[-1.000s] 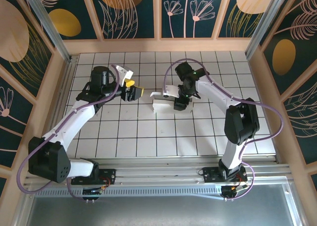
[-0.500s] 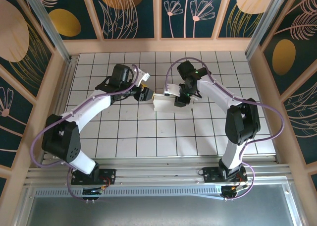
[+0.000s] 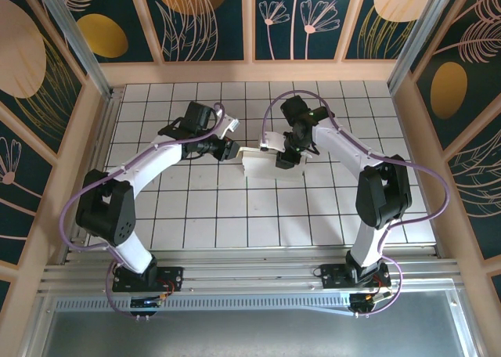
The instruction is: Fold the paper box
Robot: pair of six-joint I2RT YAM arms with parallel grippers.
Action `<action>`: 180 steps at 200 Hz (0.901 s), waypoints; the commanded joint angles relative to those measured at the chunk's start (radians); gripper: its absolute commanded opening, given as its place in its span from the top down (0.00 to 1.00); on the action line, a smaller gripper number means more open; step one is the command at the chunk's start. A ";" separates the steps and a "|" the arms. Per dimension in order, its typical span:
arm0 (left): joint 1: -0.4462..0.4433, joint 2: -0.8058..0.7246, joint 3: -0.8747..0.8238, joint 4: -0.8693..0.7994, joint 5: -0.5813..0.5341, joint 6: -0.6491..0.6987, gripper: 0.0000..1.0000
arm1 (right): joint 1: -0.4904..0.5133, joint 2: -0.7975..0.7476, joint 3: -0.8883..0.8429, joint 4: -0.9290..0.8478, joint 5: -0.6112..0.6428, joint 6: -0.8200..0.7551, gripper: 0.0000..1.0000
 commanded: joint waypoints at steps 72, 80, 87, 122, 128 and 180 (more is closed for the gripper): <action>-0.021 0.013 0.028 0.014 0.116 -0.112 0.90 | -0.005 -0.005 -0.009 0.002 -0.027 0.016 0.68; -0.020 0.011 0.026 0.022 0.129 -0.128 0.91 | -0.006 -0.006 -0.012 0.003 -0.027 0.017 0.68; -0.020 0.009 0.022 0.032 0.146 -0.142 0.92 | -0.006 -0.004 -0.013 0.005 -0.027 0.017 0.68; -0.021 0.010 0.001 0.097 0.193 -0.231 1.00 | -0.005 -0.008 -0.022 0.010 -0.029 0.022 0.68; -0.021 0.012 -0.006 0.118 0.211 -0.251 1.00 | -0.004 -0.011 -0.024 0.011 -0.029 0.022 0.68; -0.032 0.059 -0.029 0.160 0.236 -0.306 1.00 | -0.005 -0.014 -0.031 0.017 -0.030 0.023 0.68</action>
